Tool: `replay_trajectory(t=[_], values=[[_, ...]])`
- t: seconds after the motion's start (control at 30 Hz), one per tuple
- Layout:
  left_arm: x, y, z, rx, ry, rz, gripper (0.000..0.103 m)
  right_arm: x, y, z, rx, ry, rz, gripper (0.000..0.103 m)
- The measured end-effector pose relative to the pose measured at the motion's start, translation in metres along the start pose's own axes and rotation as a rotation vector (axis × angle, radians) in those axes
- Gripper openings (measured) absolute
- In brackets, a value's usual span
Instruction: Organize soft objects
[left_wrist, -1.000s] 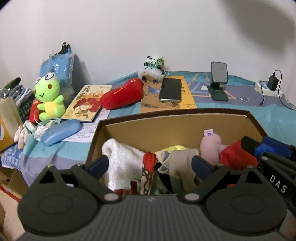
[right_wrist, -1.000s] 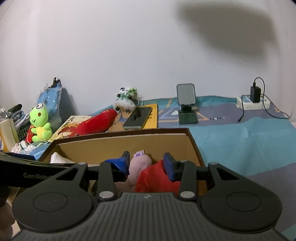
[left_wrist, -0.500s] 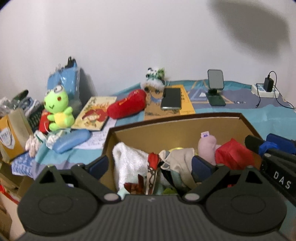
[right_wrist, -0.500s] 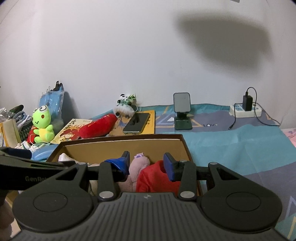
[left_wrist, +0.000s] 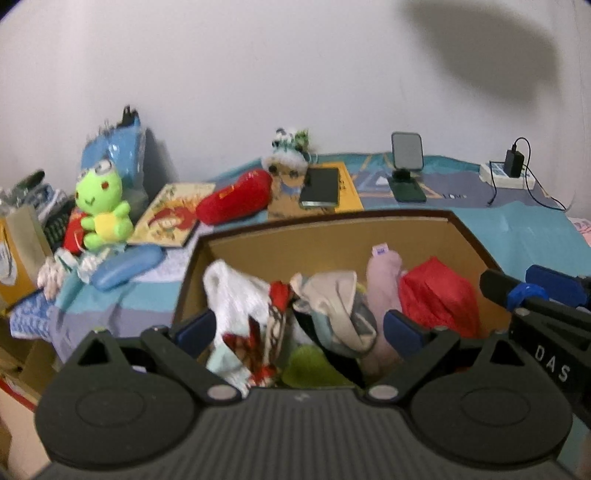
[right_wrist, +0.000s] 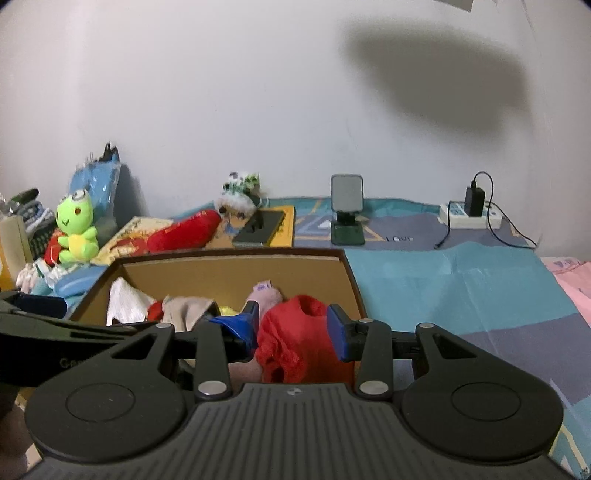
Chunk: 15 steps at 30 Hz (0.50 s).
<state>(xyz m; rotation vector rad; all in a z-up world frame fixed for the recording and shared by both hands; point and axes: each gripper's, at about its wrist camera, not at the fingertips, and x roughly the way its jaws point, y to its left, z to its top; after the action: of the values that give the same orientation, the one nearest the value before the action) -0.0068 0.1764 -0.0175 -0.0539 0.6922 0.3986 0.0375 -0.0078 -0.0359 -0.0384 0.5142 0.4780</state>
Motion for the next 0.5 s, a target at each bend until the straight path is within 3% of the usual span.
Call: replay_trajectory(t=[0.5], values=[[0.0043, -0.0002, -0.0072, -0.014, 0.074, -0.003, 0.096, 0.0078, -0.0022, -0.0004, 0.000, 0.115, -0.057, 0.025]])
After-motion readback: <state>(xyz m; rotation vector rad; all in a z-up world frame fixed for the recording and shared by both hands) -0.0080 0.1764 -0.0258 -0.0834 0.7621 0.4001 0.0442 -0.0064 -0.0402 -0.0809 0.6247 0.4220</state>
